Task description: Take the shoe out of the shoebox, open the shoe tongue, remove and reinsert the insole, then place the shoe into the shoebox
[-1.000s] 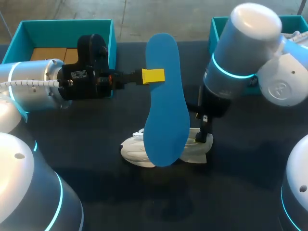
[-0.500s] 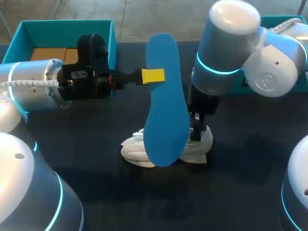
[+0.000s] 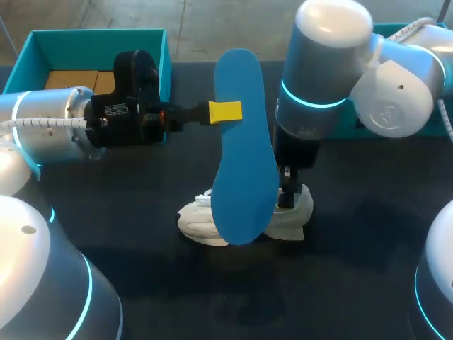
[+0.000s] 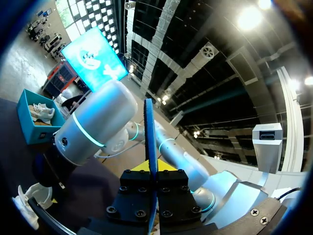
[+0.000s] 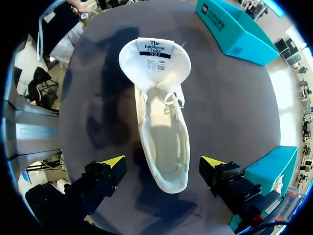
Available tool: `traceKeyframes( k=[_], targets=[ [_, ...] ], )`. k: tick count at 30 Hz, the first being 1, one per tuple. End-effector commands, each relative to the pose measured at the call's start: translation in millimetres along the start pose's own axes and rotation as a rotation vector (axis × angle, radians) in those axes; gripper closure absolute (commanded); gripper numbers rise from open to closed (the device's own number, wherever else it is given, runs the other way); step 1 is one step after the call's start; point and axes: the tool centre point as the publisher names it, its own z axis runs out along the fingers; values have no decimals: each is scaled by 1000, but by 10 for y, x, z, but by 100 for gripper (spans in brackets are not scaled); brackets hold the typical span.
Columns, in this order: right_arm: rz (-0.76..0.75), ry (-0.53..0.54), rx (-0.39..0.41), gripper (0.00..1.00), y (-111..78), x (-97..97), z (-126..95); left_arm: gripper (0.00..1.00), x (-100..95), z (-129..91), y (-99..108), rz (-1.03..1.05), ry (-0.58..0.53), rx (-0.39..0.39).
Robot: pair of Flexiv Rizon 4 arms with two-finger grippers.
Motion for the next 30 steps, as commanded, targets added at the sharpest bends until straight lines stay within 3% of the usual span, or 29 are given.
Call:
traceKeyframes(
  k=[1, 13, 30],
  targets=[
    [1, -2, 1, 0, 6, 6, 14, 100, -1, 0, 22, 0, 1, 4],
    [1, -2, 1, 0, 6, 6, 14, 100, -1, 0, 22, 0, 1, 4],
    [-33, 28, -35, 0, 299, -264, 459, 100, -1, 0, 22, 0, 1, 4]
  ],
)
